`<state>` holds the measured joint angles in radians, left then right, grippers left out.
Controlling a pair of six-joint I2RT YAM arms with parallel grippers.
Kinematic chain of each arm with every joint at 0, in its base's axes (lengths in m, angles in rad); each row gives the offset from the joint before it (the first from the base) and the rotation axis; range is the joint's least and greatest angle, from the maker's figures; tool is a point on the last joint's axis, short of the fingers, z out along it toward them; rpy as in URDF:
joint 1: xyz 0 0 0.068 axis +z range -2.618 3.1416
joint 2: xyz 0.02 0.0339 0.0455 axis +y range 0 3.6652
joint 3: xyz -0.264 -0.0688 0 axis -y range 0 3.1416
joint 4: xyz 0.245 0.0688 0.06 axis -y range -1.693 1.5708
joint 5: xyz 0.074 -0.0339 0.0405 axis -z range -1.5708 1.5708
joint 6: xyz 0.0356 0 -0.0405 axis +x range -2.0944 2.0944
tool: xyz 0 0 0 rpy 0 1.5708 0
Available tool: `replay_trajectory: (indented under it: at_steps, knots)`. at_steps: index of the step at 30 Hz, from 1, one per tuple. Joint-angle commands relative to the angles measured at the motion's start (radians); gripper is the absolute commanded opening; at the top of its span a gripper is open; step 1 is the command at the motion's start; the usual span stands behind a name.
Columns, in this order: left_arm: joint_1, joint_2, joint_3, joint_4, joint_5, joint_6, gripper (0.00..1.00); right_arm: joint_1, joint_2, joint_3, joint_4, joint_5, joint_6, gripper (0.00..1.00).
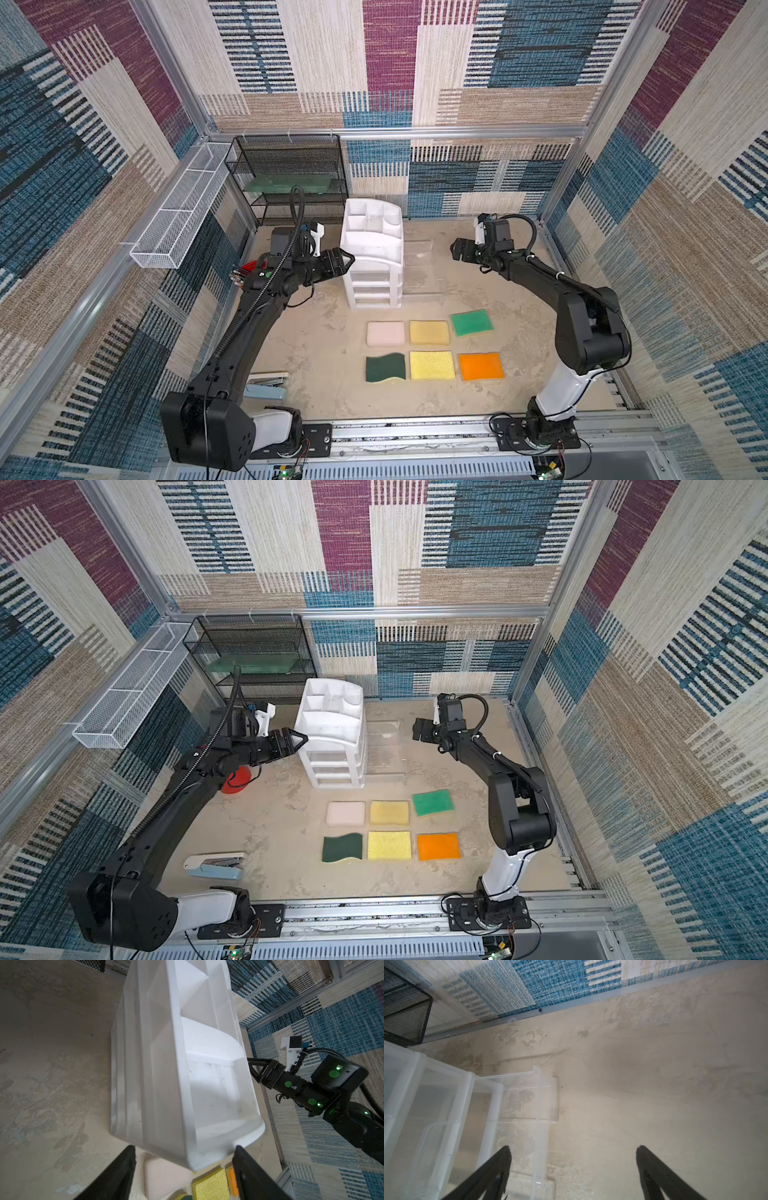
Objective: Take the sponge out of the drawer
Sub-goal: Close the drawer of the storage box.
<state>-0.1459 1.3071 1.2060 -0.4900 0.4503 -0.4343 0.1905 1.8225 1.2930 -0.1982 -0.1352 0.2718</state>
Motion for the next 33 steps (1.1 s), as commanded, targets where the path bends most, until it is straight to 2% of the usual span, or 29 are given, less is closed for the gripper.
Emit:
replay_trajectory:
  at_steps: [1,5,19,21,27,33]
  knots:
    - [0.003,0.011,-0.010,0.015,-0.013,-0.004,0.73,-0.001,0.058,0.038,-0.031,-0.034,0.002,0.95]
    - [0.002,0.019,-0.019,0.033,0.013,-0.010,0.71,0.001,0.113,0.053,-0.049,-0.004,0.006,0.95]
    - [-0.015,0.016,-0.025,0.045,0.047,-0.012,0.67,0.124,0.207,0.119,-0.004,-0.139,0.017,0.95]
    - [-0.018,0.015,-0.026,0.045,0.048,-0.011,0.67,0.139,0.211,0.120,0.023,-0.192,0.030,0.95]
    - [-0.023,0.015,-0.028,0.047,0.051,-0.015,0.67,0.148,0.157,0.053,0.158,-0.352,0.101,0.95]
    - [-0.024,0.016,-0.030,0.051,0.059,-0.018,0.67,0.134,0.086,-0.012,0.221,-0.388,0.120,0.95]
